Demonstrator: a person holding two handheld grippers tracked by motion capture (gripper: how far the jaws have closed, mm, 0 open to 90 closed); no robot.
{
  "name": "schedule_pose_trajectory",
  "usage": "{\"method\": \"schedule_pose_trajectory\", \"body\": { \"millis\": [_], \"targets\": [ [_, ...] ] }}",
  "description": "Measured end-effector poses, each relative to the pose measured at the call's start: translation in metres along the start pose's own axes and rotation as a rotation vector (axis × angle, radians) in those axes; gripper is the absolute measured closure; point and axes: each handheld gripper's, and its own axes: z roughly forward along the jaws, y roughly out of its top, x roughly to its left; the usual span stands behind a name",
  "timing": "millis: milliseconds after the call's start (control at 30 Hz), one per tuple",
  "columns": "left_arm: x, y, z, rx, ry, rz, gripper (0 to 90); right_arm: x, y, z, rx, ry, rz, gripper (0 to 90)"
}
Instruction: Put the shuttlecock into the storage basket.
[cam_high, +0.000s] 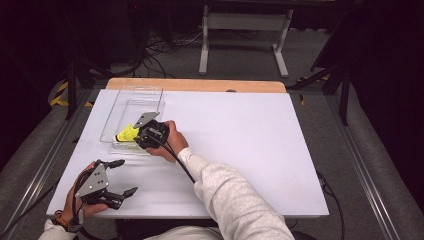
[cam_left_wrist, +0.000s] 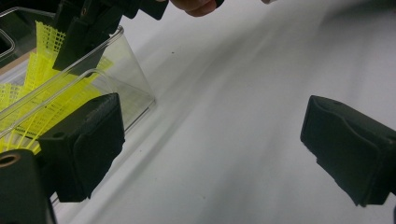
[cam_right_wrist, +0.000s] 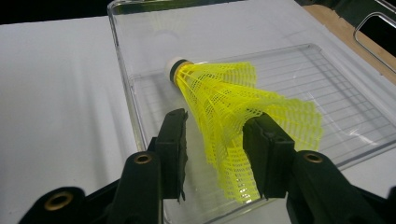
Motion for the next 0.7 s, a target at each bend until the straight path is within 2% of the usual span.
{"method": "schedule_pose_trajectory", "body": {
  "millis": [300,700],
  "targets": [
    [0.000,0.000,0.000,0.001,0.001,0.003,7.3,-0.001,-0.001,-0.009,-0.022,-0.001,-0.002,58.2],
    [0.000,0.000,0.001,0.003,-0.003,-0.002,7.4,0.000,-0.002,-0.012,-0.028,-0.006,-0.010,56.6]
  ]
}}
